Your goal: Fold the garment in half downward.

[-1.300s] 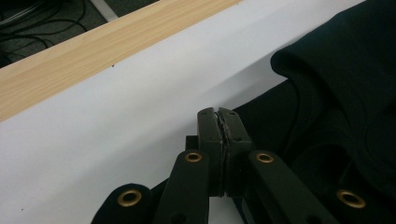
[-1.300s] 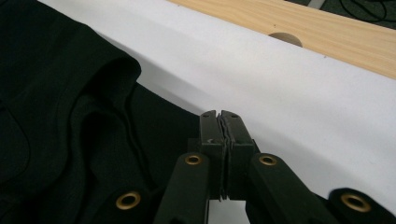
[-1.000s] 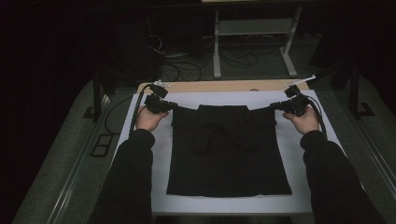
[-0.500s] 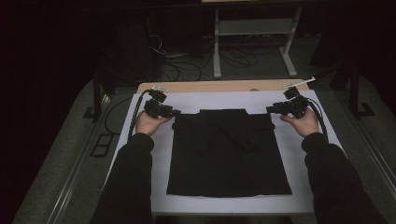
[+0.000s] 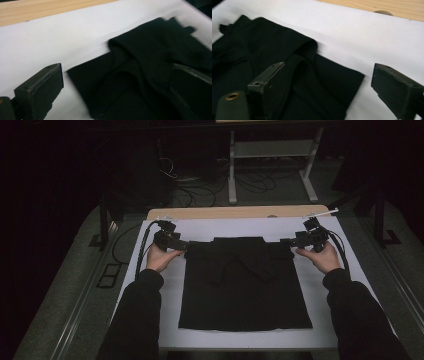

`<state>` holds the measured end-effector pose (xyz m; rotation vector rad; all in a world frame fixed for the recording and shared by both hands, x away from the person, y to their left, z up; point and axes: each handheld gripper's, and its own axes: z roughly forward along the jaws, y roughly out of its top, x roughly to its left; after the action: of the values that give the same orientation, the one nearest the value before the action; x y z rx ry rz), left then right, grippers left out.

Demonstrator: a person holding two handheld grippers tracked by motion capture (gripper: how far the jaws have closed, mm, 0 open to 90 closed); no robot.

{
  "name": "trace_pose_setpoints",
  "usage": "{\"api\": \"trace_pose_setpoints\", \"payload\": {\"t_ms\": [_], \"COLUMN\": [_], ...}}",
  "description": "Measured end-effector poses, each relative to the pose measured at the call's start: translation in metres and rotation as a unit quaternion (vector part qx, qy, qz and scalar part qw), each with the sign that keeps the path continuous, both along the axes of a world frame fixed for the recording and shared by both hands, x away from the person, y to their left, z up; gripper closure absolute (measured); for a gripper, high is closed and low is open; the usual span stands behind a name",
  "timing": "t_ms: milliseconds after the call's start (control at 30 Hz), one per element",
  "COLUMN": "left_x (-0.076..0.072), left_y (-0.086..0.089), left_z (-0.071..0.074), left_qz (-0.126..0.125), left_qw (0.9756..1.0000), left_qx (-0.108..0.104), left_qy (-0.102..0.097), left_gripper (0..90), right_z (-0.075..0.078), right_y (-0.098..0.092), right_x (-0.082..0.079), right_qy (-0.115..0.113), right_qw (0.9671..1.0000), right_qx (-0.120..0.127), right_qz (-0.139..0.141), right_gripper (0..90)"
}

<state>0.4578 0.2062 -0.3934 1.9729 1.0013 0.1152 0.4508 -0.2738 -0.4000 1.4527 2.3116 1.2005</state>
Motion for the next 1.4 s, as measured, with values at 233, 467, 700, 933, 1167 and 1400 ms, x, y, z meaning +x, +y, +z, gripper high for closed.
{"api": "trace_pose_setpoints", "payload": {"t_ms": [233, 467, 700, 933, 1167, 1400], "left_x": [-0.016, -0.028, -0.037, -0.043, -0.047, -0.049], "left_y": [-0.009, -0.015, -0.021, -0.026, -0.032, -0.037], "left_z": [0.005, 0.005, 0.005, 0.002, -0.001, -0.008], "left_qz": [-0.012, -0.02, -0.032, -0.044, -0.056, -0.062], "left_qw": [0.9998, 0.9997, 0.9993, 0.9987, 0.9981, 0.9977], "left_qx": [0.007, -0.005, -0.012, -0.017, -0.021, -0.023], "left_qy": [-0.012, -0.014, -0.018, -0.017, -0.017, -0.011], "left_gripper": [0.0, 0.0, 0.0, 0.0, 0.0, 0.0], "right_z": [0.003, 0.005, 0.0, -0.005, -0.006, -0.007], "right_y": [0.011, 0.02, 0.032, 0.039, 0.044, 0.05], "right_x": [-0.015, -0.025, -0.032, -0.038, -0.043, -0.046], "right_qy": [-0.011, -0.014, -0.014, -0.009, -0.009, -0.008], "right_qw": [0.9999, 0.9992, 0.9983, 0.9973, 0.9964, 0.9952], "right_qx": [0.004, 0.015, 0.006, 0.002, 0.004, 0.003], "right_qz": [0.013, 0.035, 0.056, 0.073, 0.084, 0.097], "right_gripper": [0.0, 0.0, 0.0, 0.0, 0.0, 0.0]}}
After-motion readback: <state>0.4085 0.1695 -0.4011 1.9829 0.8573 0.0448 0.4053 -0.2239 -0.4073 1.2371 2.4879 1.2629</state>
